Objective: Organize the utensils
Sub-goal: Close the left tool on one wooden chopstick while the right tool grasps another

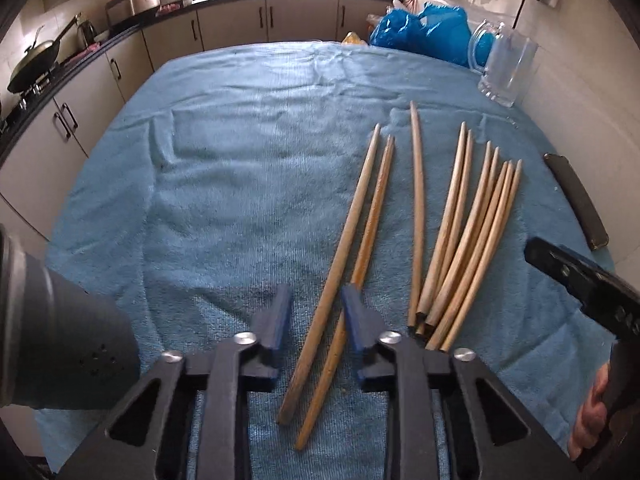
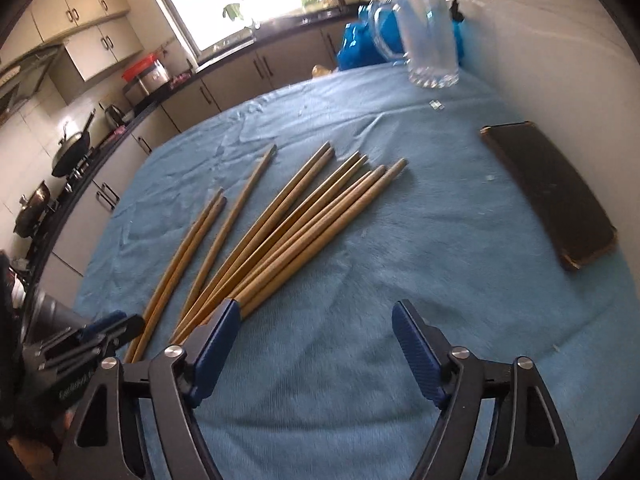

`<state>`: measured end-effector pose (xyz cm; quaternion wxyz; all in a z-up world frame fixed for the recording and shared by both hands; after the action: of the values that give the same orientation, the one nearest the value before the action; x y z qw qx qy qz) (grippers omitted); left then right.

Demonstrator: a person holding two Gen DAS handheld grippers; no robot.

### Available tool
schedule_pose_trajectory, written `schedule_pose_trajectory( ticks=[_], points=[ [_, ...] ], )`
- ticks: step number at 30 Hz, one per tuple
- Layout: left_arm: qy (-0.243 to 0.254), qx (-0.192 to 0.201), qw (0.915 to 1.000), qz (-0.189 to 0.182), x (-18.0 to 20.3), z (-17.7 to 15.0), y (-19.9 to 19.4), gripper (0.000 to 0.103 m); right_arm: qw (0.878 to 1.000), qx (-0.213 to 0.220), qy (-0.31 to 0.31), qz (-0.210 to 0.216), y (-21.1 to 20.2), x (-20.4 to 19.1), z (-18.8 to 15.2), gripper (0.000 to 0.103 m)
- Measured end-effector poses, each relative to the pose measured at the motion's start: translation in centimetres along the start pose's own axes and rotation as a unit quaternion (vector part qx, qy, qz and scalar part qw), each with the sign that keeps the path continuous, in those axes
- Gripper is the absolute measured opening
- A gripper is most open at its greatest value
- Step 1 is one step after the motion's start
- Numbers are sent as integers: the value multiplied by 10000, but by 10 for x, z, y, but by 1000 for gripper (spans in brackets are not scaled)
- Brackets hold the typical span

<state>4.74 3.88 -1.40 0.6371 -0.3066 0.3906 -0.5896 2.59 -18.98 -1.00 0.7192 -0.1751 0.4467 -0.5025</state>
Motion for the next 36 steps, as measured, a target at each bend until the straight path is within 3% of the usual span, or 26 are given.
schedule_pose_trajectory(
  ticks=[9, 11, 13, 14, 18, 23, 28, 31, 34, 36],
  points=[
    [-150, -236, 9996, -51, -1, -1, 4, 11, 9961, -351, -329, -742, 42, -15, 21, 77],
    [-242, -363, 9989, -178, -2, -4, 2, 8, 9941, -413, -484, -875, 48, -19, 23, 66],
    [-394, -525, 9972, -360, -5, -11, -1, 7, 9945, -474, -468, -807, 46, -19, 26, 37],
    [-439, -572, 9965, -414, -6, -14, -2, 7, 9934, -600, -485, -848, 45, -19, 24, 31],
    [-615, -765, 9931, -647, -10, -32, -12, 6, 9904, -680, -667, -1000, 32, -11, 14, 24],
    [-682, -842, 9903, -870, -15, -61, -29, 6, 9923, -763, -522, -821, 0, 12, -11, 18],
    [-583, -917, 9874, -1148, -19, -100, -52, 6, 9929, -927, -456, -593, -38, 27, -44, 18],
    [-317, -814, 9899, -1116, -17, -116, -67, 7, 9929, -997, -469, -440, -57, 35, -60, 20],
    [-166, -733, 9905, -1149, -17, -124, -78, 7, 9948, -955, -334, 94, -71, 39, -63, 55],
    [-135, -642, 9912, -1148, -18, -126, -84, 7, 9975, -616, -331, 60, -84, 41, -57, 56]
  ],
)
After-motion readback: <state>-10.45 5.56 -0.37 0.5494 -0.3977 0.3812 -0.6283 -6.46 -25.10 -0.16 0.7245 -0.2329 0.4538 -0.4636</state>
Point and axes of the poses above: each gripper's, at about its wrist camera, not at the fingertips, and y roughly the way its jaws point, x to its right, z to its top, the point moved 4 cm from there along y, roughly the way its jaws point, and after that the axes turned 12 degrees about z, right-handed, at the moved point
